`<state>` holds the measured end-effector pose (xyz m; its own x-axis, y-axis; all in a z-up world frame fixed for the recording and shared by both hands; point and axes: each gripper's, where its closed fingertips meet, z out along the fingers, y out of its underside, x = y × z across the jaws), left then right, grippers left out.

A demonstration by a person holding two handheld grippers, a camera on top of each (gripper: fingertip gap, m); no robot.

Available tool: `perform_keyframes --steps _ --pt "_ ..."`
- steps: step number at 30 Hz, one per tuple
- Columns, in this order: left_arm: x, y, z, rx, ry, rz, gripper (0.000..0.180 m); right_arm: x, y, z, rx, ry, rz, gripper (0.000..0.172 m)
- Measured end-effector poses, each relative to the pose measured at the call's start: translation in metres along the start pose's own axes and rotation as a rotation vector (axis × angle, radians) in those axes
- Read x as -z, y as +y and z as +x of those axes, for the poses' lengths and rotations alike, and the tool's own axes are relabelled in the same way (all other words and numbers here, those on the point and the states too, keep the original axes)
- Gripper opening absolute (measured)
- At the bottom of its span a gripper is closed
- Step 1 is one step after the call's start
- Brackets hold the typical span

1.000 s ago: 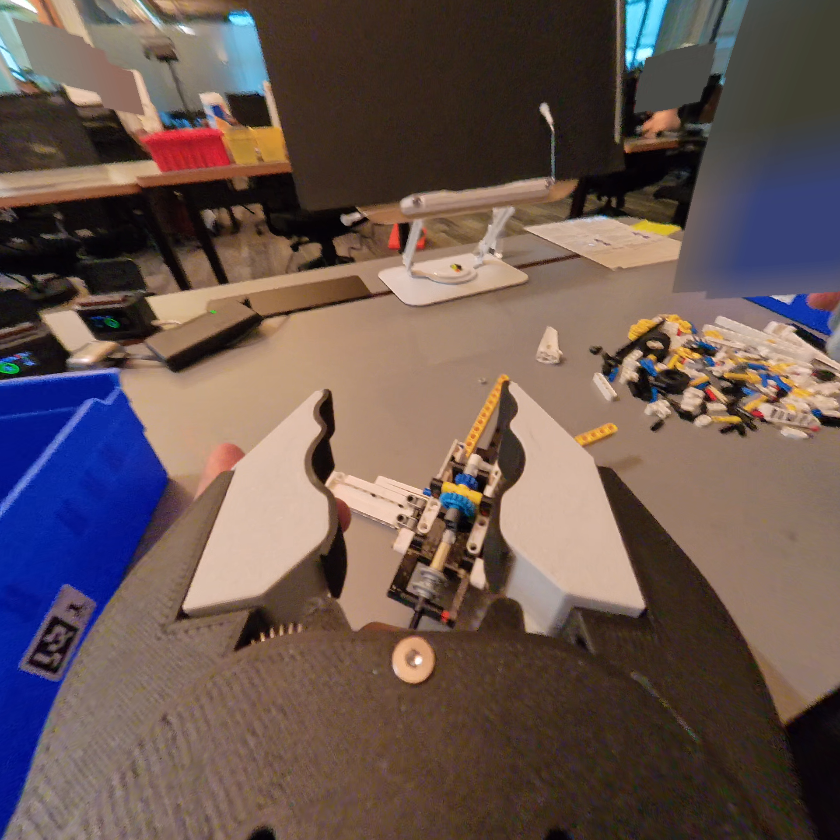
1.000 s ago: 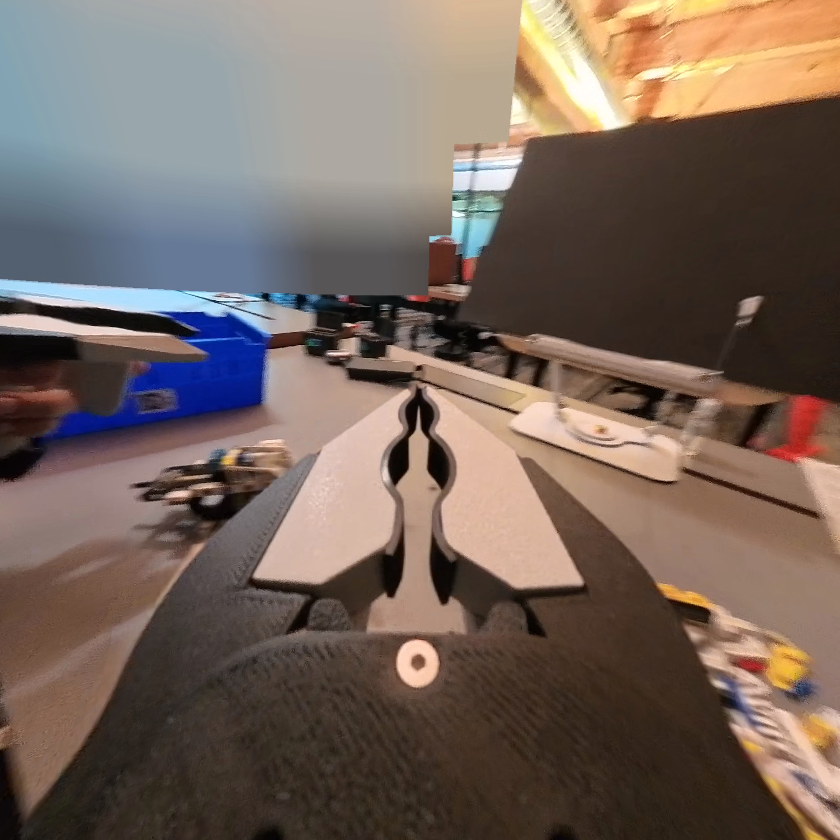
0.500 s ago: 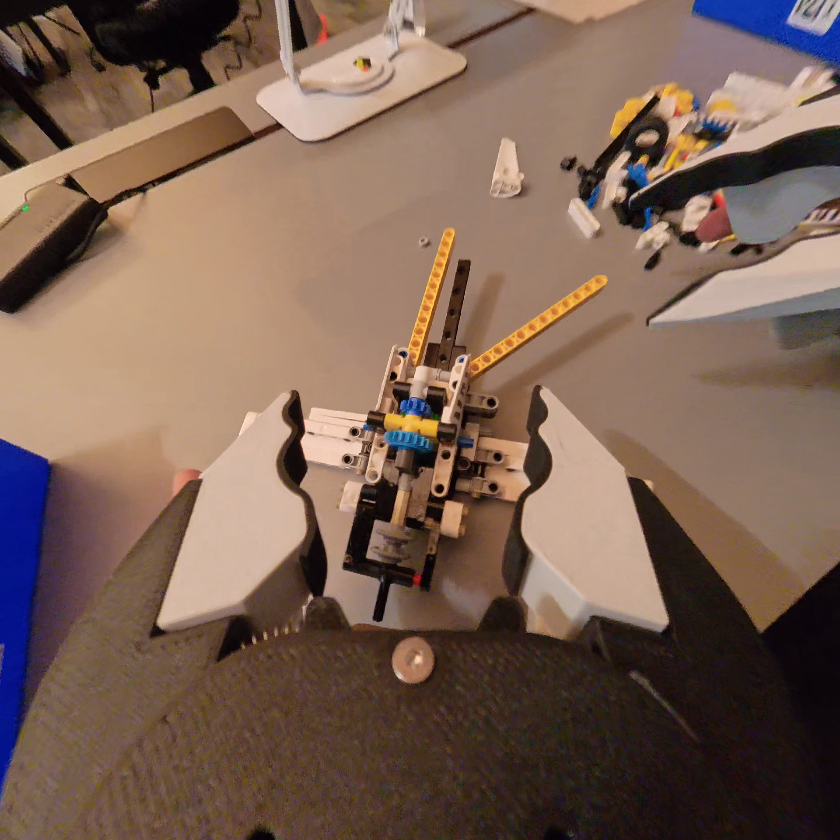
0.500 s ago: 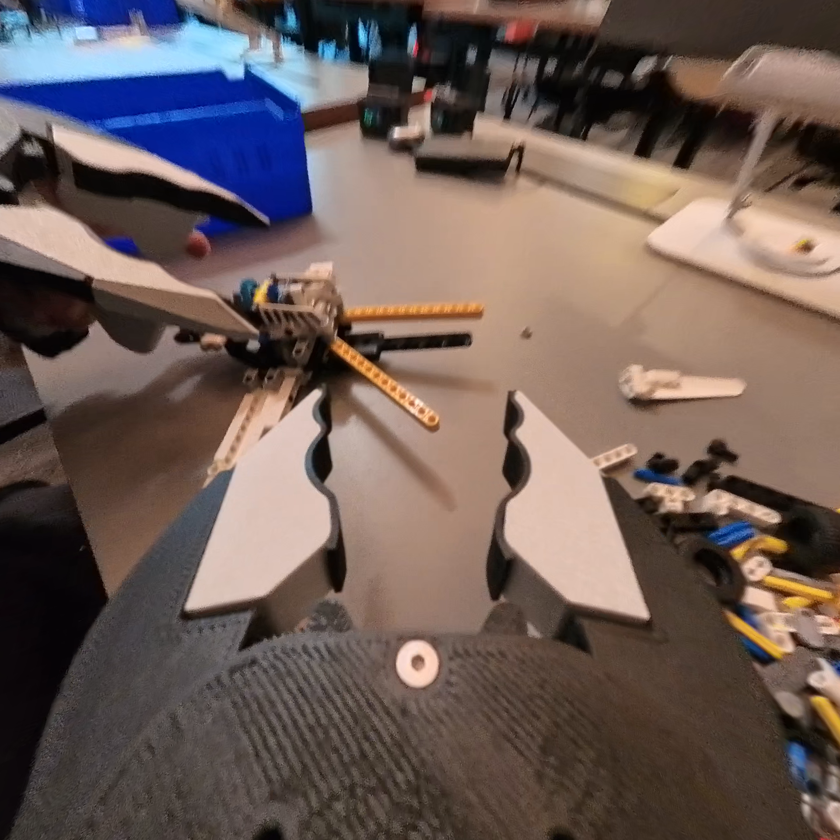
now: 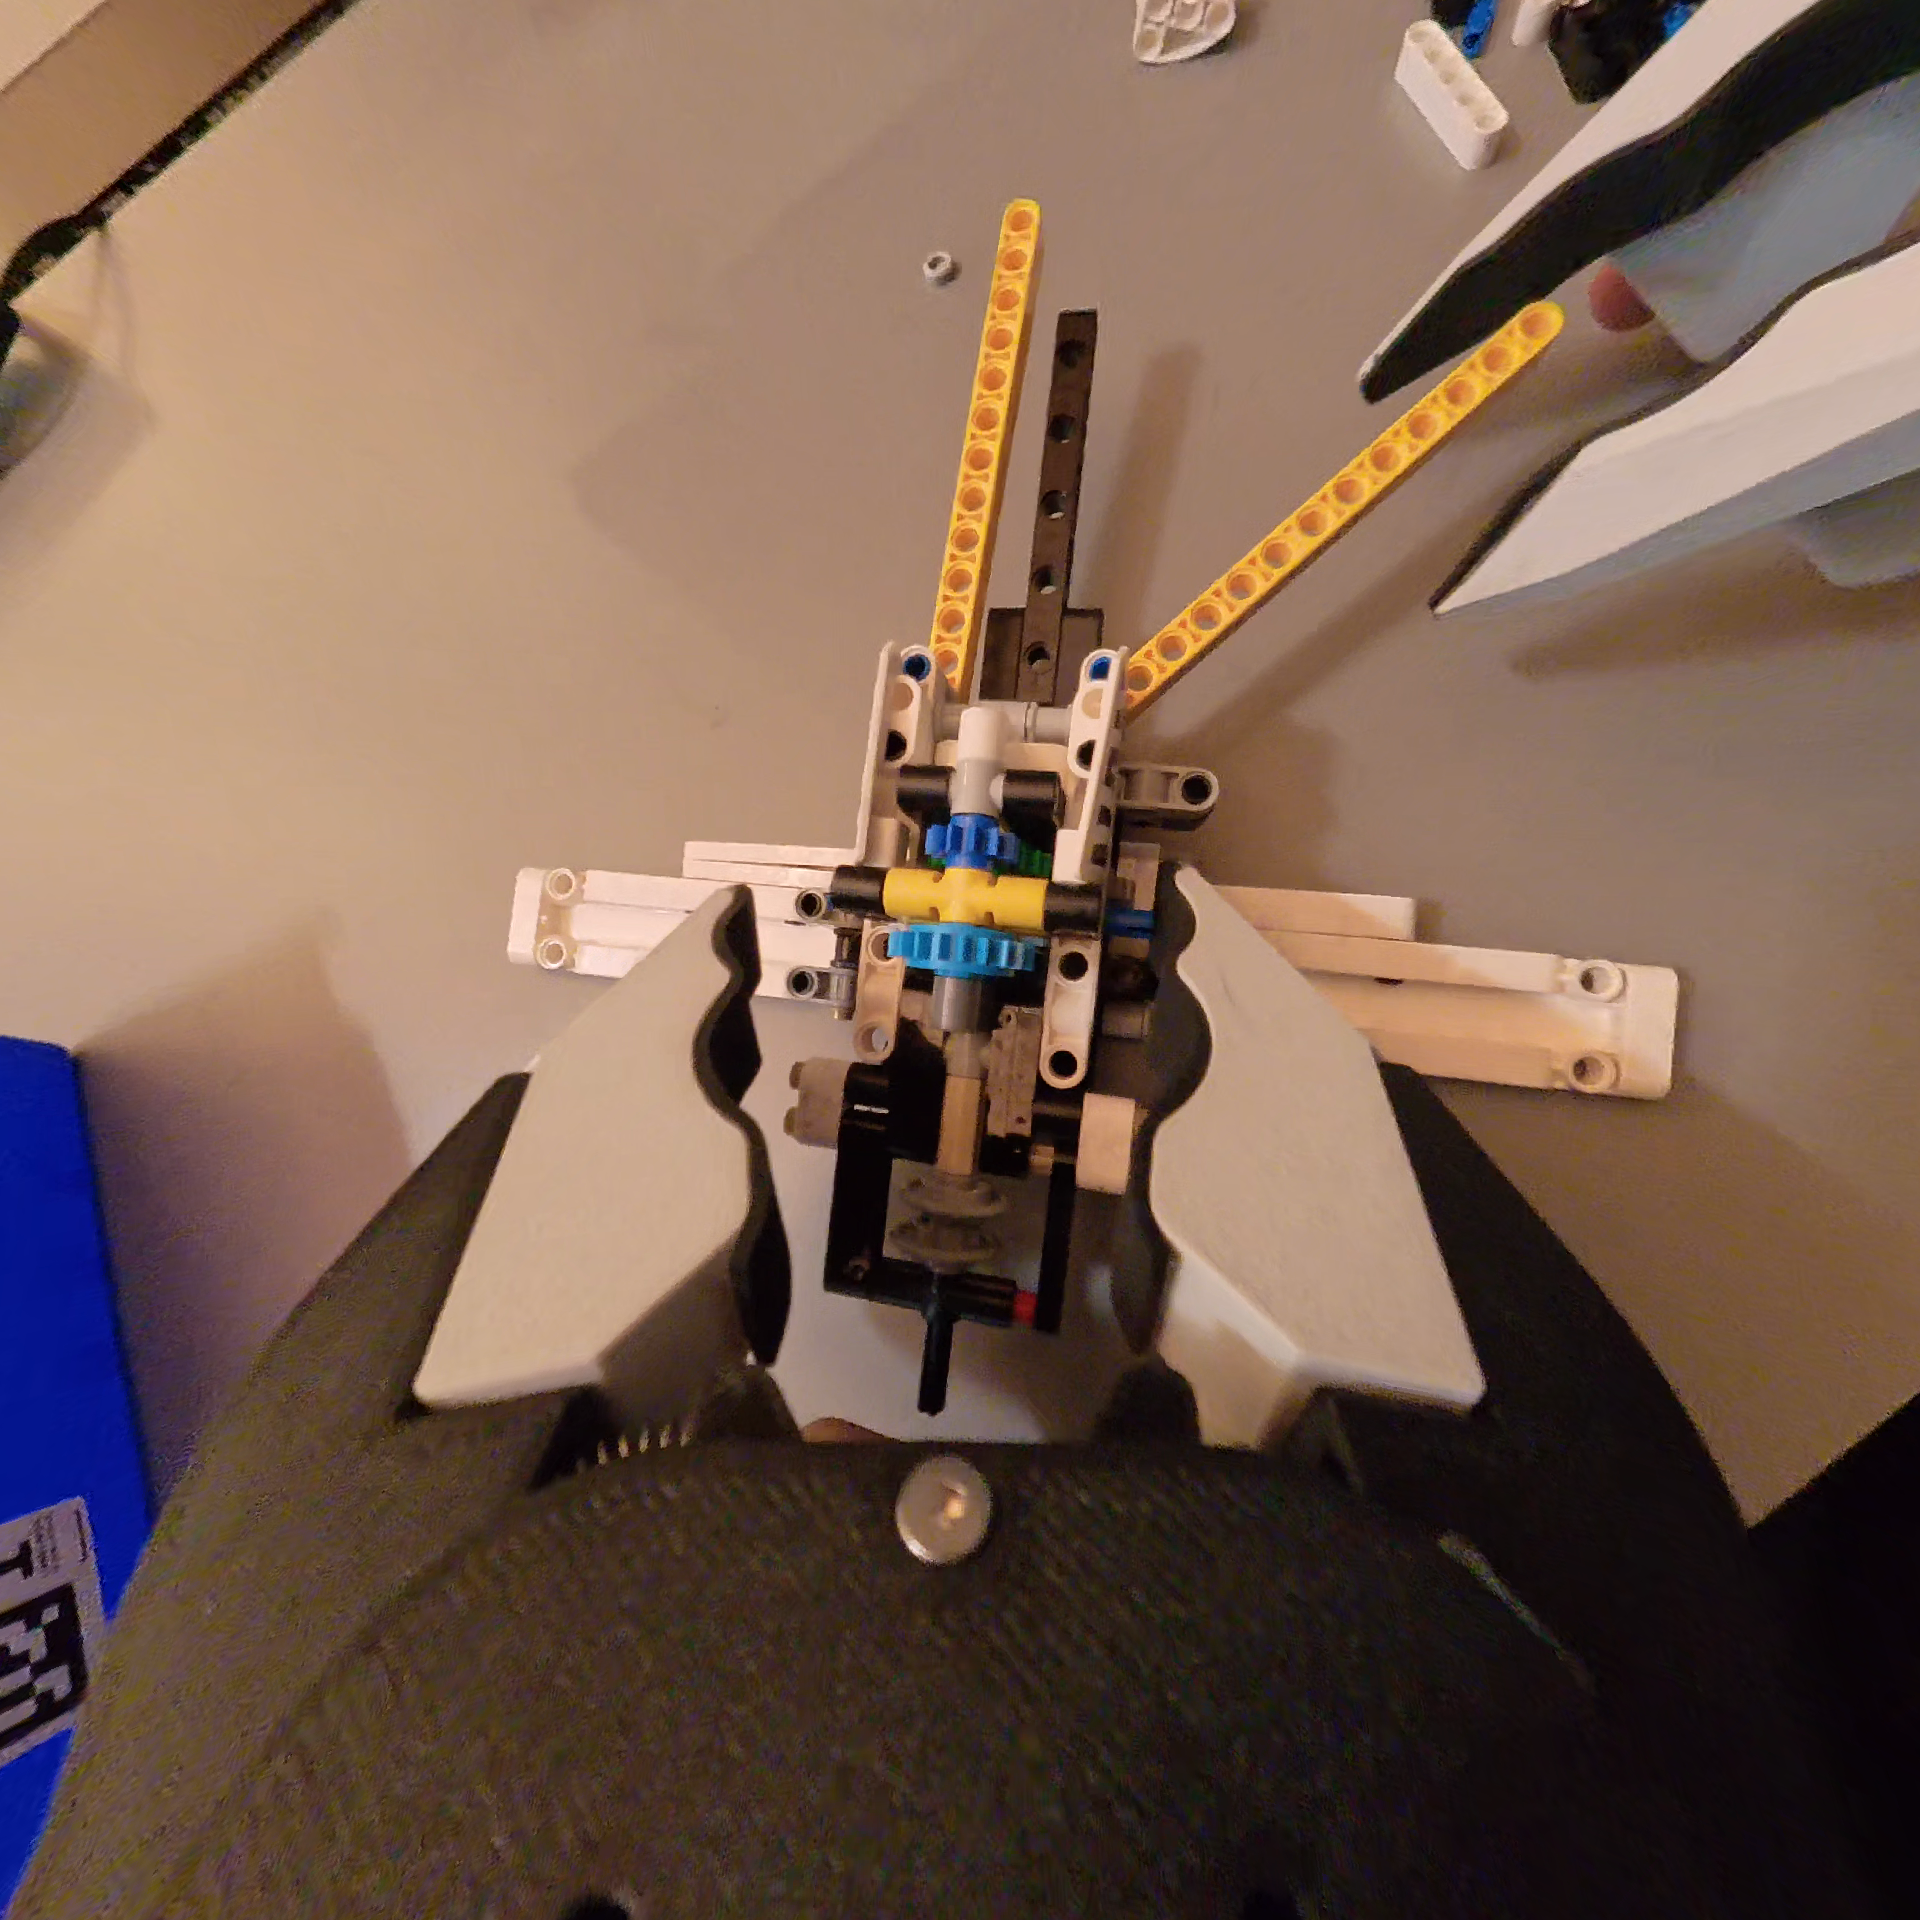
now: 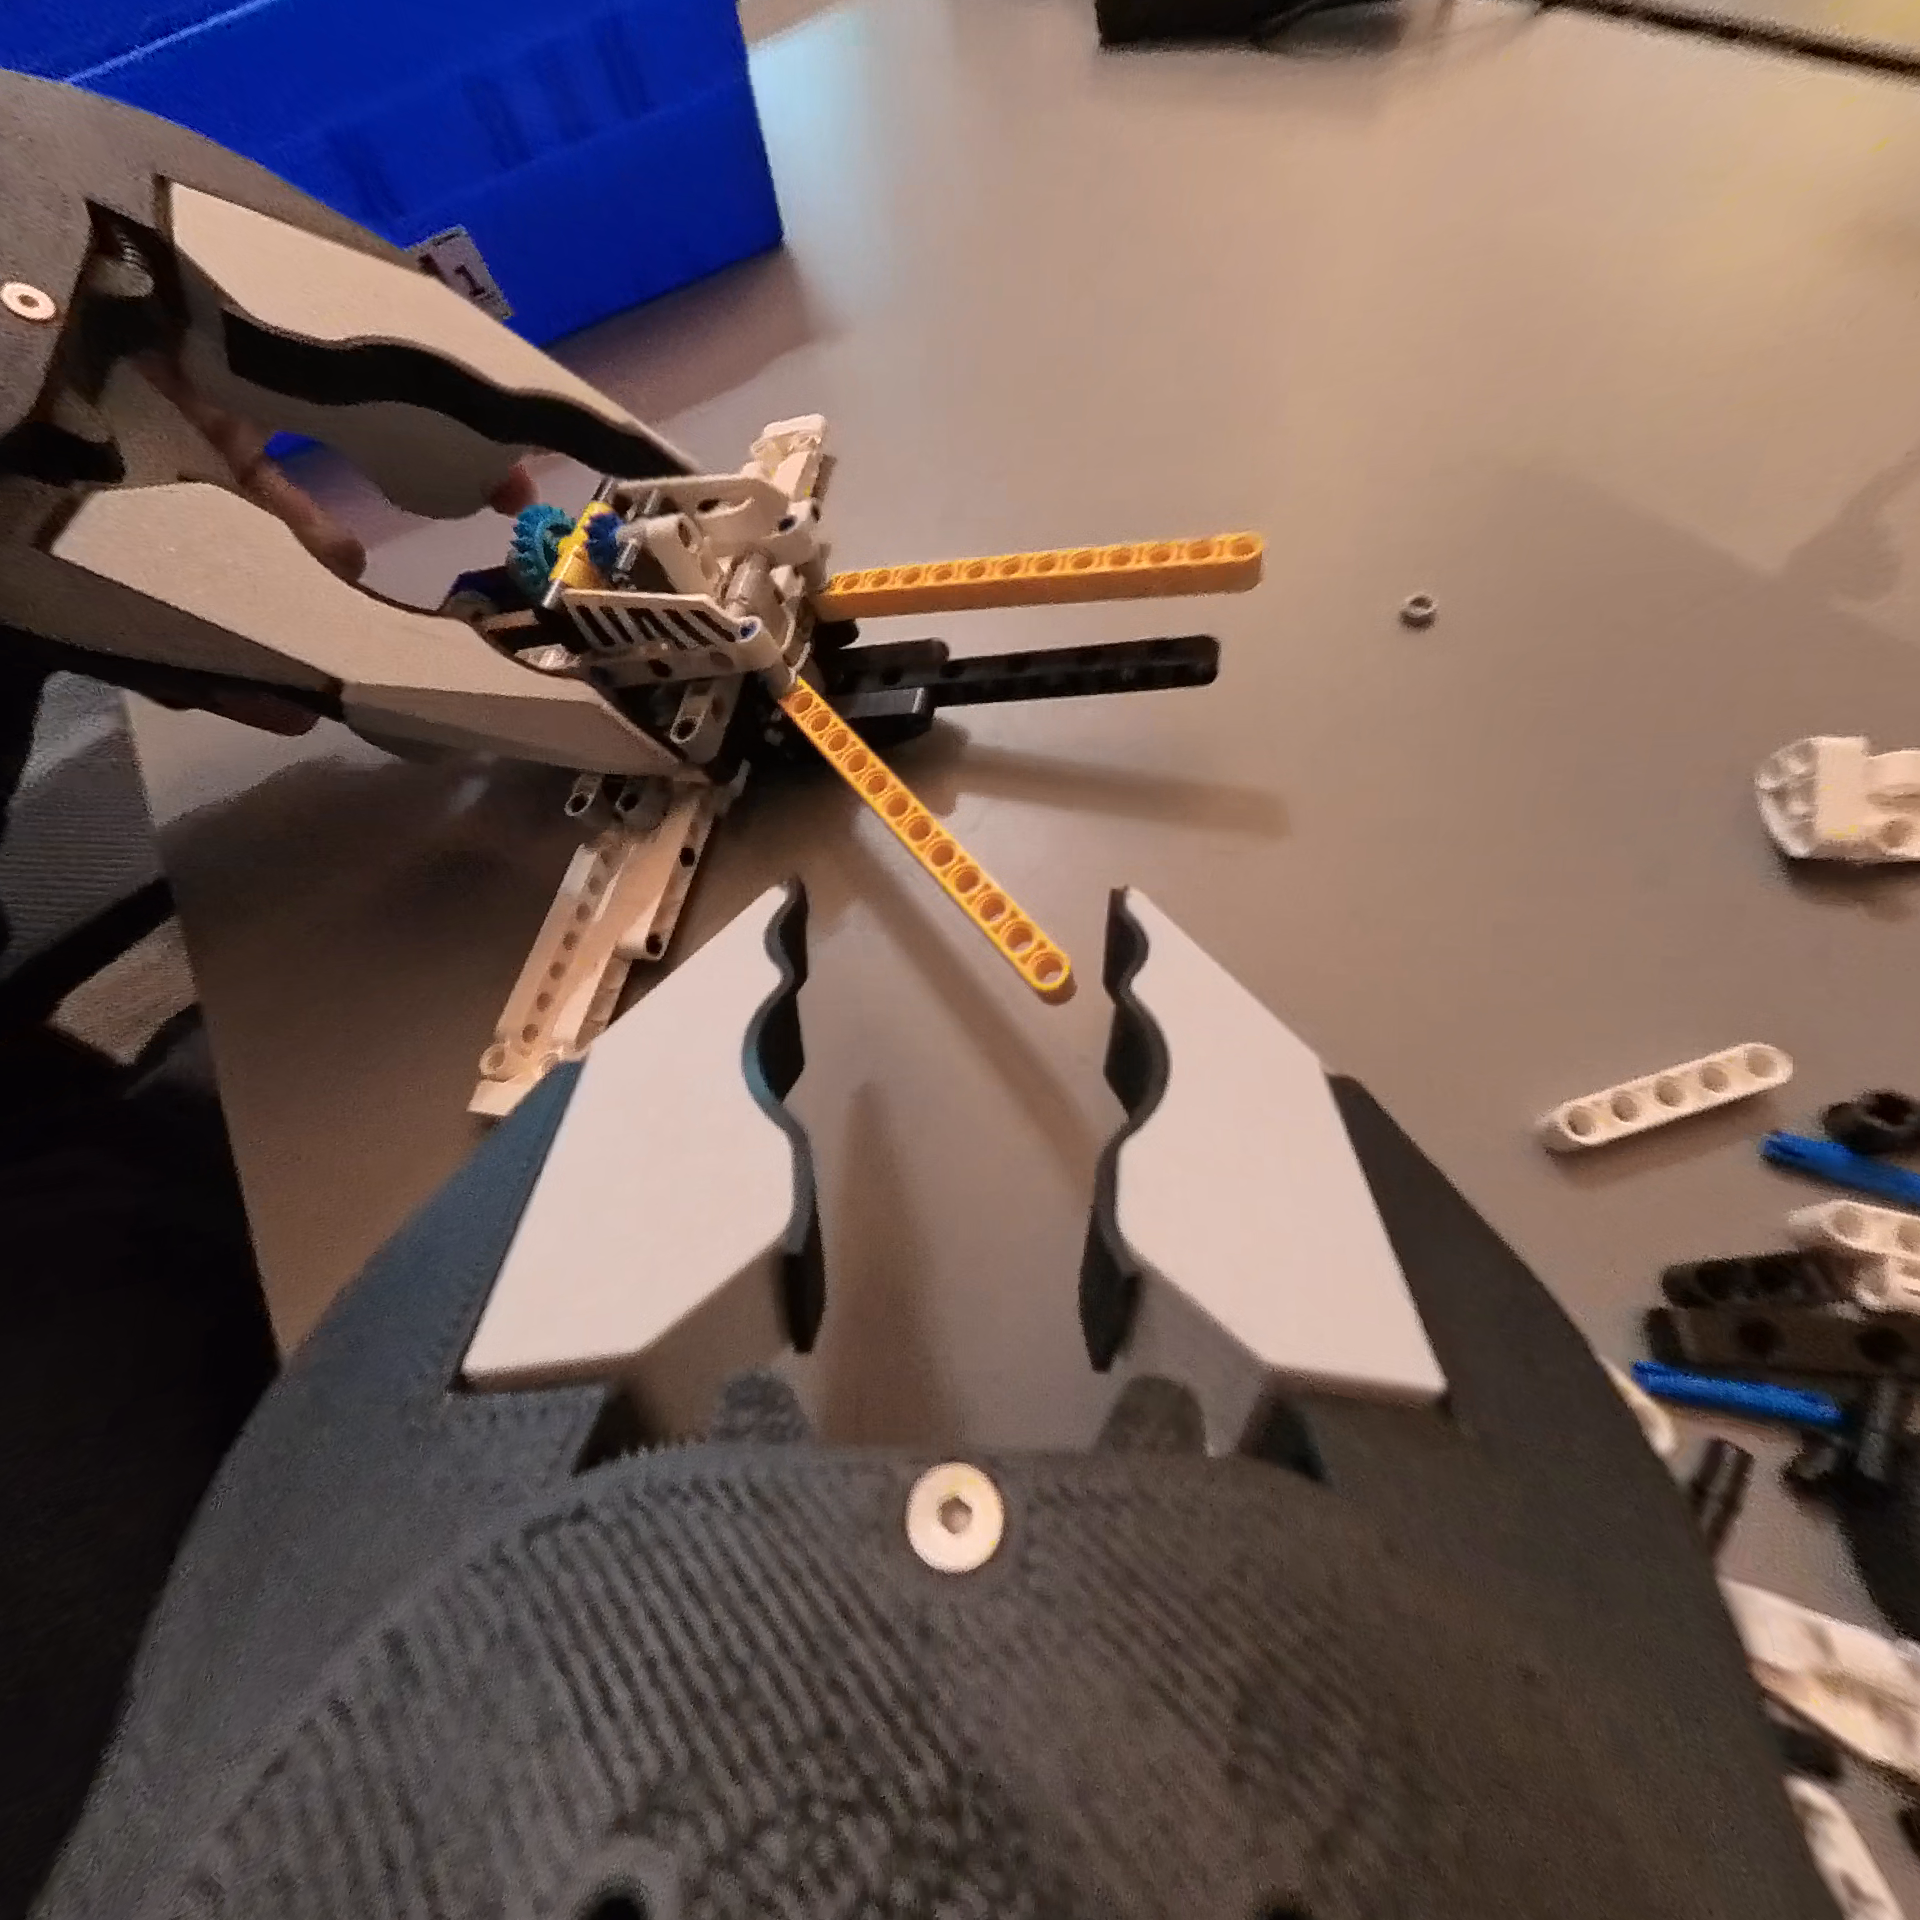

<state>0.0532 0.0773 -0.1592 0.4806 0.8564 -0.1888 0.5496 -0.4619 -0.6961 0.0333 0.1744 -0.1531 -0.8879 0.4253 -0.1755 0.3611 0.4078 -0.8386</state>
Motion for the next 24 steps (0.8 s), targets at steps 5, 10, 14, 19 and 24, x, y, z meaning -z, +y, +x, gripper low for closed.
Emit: perform_keyframes --steps 5,10,14,19,24 --pt "-0.001 0.001 0.001 0.002 0.025 -0.014 0.061 -0.003 0.002 -0.002 -0.024 -0.052 -0.027 0.043" --pt "0.001 0.001 -0.001 0.017 0.033 0.006 0.061 0.003 -0.014 0.002 -0.014 -0.042 0.063 0.020" --pt "0.004 -0.001 -0.003 0.055 0.036 0.029 0.061 0.011 -0.039 -0.011 -0.032 -0.112 0.151 0.016" --pt "0.014 -0.016 -0.005 0.116 0.033 0.164 0.061 0.027 -0.074 -0.027 -0.037 -0.168 0.292 0.011" --pt "0.034 -0.041 -0.013 0.211 0.021 0.340 0.060 0.058 -0.115 -0.048 -0.100 -0.302 0.494 0.027"
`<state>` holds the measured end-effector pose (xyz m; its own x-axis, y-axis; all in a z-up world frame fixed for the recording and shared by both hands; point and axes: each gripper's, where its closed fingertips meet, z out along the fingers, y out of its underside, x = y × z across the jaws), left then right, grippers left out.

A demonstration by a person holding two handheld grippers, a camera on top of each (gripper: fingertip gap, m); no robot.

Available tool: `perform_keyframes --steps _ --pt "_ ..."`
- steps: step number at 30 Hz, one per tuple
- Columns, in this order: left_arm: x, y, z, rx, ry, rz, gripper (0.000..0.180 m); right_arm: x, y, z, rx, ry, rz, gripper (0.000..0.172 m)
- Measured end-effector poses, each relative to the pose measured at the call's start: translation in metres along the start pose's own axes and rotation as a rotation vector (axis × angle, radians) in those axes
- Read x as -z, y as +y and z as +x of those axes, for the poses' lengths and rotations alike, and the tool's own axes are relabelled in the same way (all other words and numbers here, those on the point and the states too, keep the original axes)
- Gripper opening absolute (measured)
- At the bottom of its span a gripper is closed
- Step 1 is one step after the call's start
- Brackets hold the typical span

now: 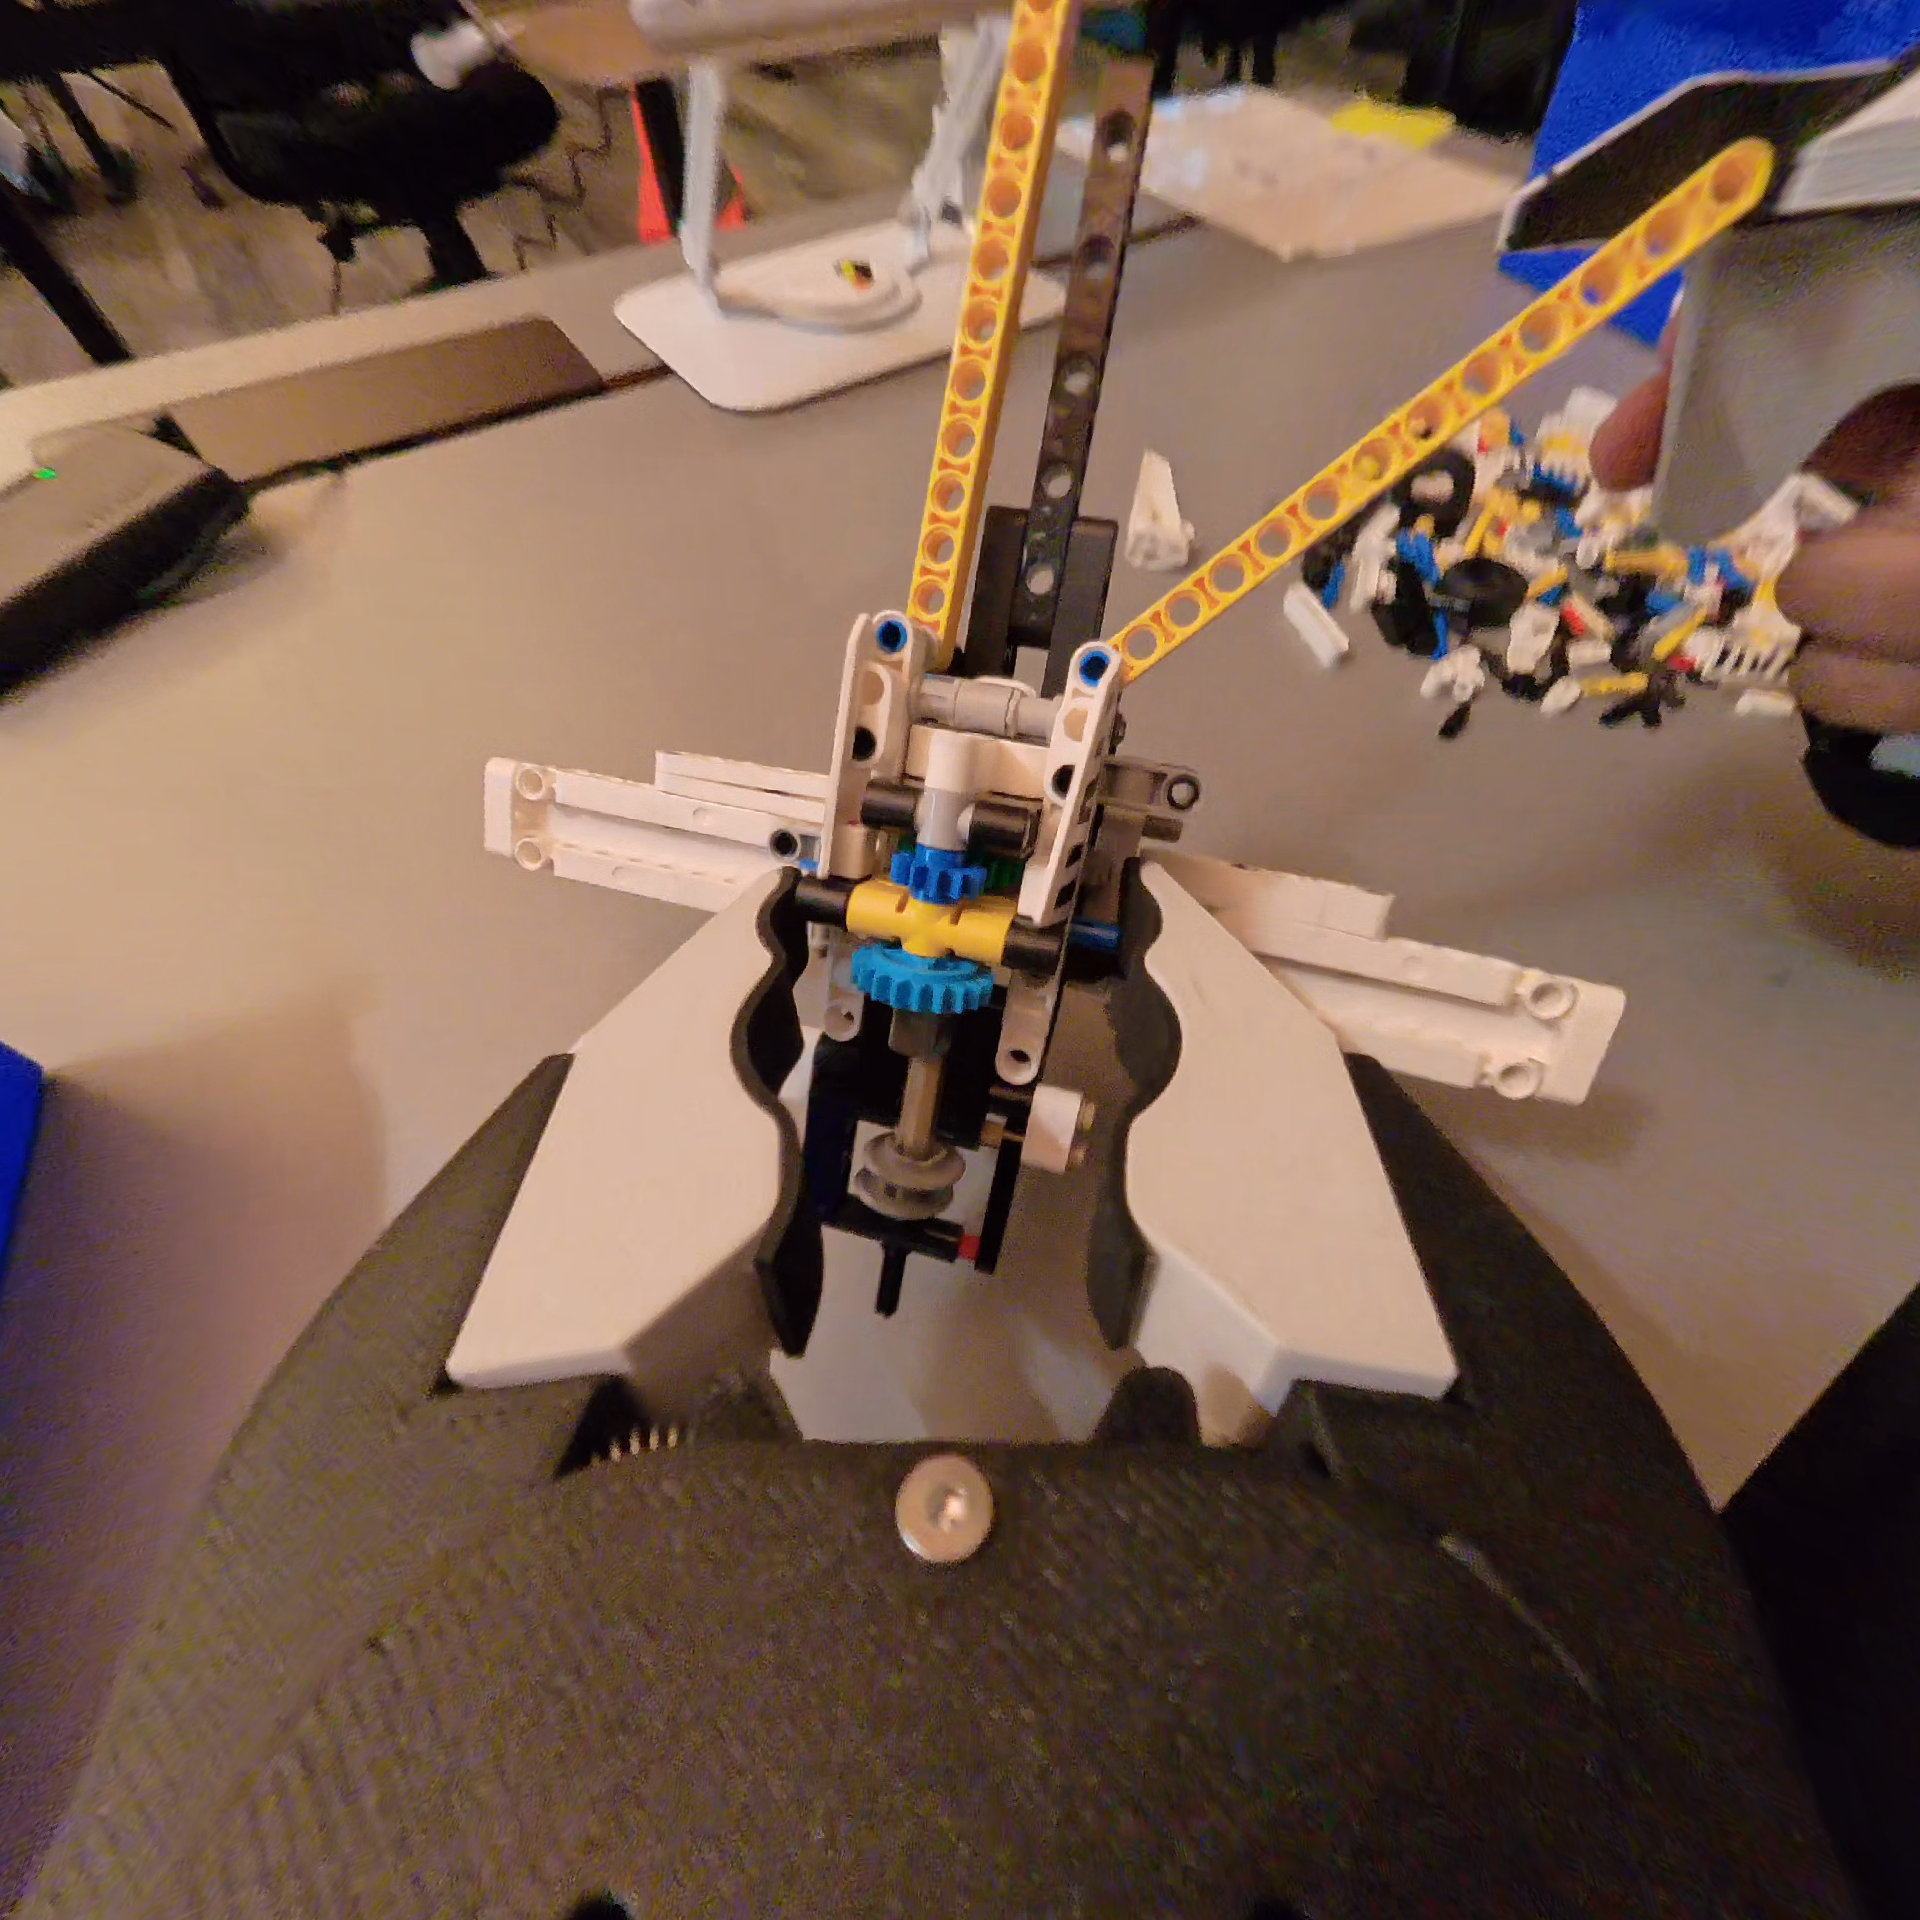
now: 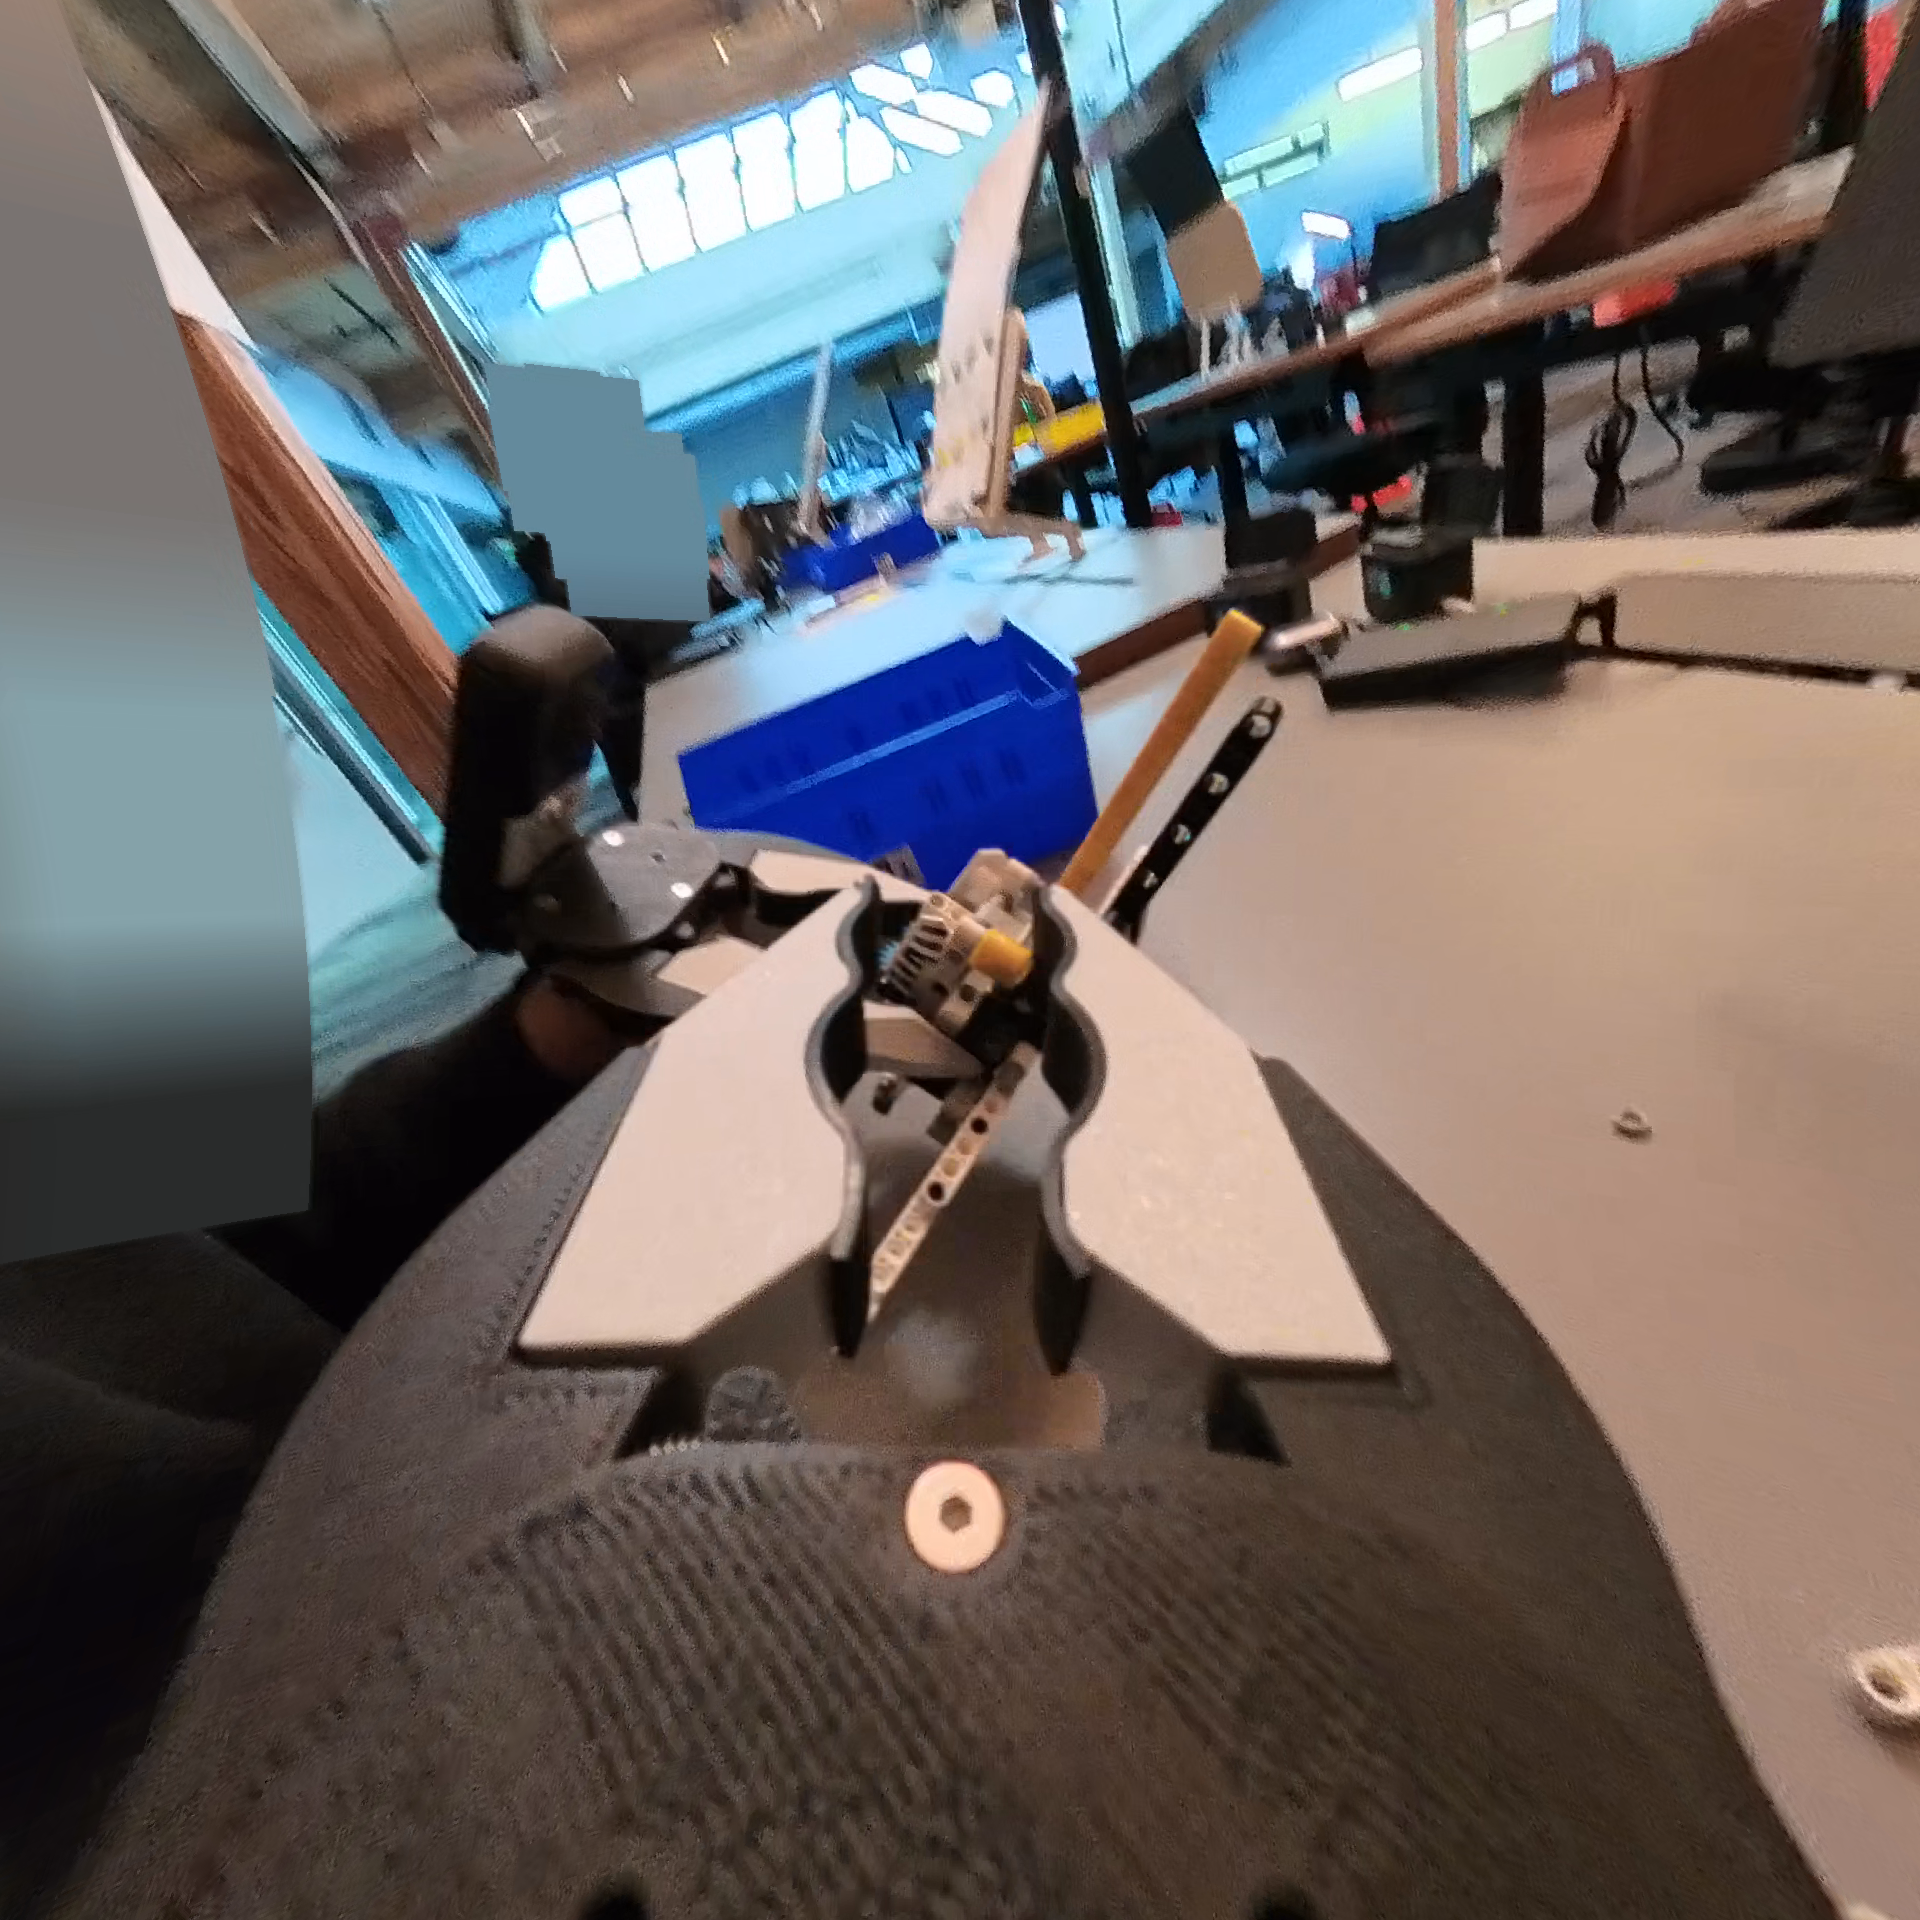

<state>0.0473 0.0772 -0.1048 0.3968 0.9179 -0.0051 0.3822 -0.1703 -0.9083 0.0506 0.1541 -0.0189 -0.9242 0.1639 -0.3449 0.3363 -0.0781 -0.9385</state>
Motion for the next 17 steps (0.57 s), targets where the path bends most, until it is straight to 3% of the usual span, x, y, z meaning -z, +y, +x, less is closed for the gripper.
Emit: perform_keyframes --steps 3,6,11,17 --pt "0.008 -0.014 -0.008 0.128 0.000 0.085 0.059 0.007 -0.016 -0.002 0.036 0.033 0.068 0.039" --pt "0.018 -0.026 -0.011 0.289 0.082 0.191 0.058 0.018 -0.024 -0.002 0.087 0.070 0.125 0.037" --pt "0.044 -0.057 0.002 0.484 0.341 0.440 0.058 0.029 -0.024 -0.001 0.096 0.085 0.192 0.036" --pt "0.081 -0.091 0.015 0.651 0.643 0.717 0.059 0.034 -0.005 -0.002 0.259 0.073 0.290 0.026"
